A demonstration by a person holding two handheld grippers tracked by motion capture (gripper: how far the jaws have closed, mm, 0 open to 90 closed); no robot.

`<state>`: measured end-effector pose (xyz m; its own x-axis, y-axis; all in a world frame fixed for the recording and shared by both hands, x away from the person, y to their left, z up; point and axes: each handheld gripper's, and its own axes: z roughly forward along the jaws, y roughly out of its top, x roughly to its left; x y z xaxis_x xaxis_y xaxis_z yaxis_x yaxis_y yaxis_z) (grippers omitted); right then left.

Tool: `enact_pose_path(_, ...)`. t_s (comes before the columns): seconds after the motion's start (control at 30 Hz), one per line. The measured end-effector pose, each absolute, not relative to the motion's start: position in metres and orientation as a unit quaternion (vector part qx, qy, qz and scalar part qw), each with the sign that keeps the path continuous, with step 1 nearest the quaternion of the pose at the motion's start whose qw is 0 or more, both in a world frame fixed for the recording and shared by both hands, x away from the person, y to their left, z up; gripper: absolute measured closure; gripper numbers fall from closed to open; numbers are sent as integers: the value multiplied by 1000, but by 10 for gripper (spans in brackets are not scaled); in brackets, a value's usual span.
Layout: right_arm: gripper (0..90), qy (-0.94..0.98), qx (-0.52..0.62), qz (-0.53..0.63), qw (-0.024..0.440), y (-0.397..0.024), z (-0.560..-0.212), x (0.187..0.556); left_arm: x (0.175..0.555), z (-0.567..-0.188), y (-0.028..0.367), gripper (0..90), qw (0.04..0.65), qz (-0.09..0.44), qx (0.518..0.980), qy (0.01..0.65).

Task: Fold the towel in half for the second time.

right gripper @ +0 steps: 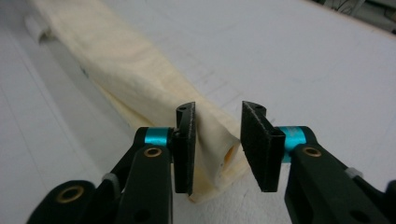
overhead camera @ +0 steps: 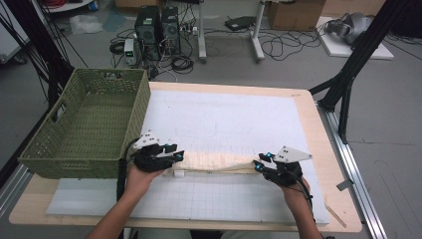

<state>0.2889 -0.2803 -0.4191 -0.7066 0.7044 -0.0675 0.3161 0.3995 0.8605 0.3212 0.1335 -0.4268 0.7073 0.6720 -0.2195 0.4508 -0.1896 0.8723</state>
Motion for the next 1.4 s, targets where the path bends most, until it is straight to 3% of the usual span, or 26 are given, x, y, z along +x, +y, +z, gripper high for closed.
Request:
enact_pose_path(0.23,535,759,345,501,231,-276,-398,283,327,-436,127,578,494,112,779,369)
enact_pose_path(0.63,616,815,342,428,187,-223,-435,296,323,-448,115,665,447,132,819,336)
enact_pose_path(0.87,630,823,359,398,186,-232,-449,298,323,-450,114,755,433,146,825,334)
enact_pose_path(1.23,585,822,370,396,178,-250,-449,292,323,-451,113,773,429,151,824,337)
enact_pose_path(1.33,539,819,368,413,154,-250,-445,291,324,-450,115,771,432,150,821,343)
enact_pose_path(1.4,539,804,361,441,169,-253,-436,289,324,-448,119,757,443,149,812,351)
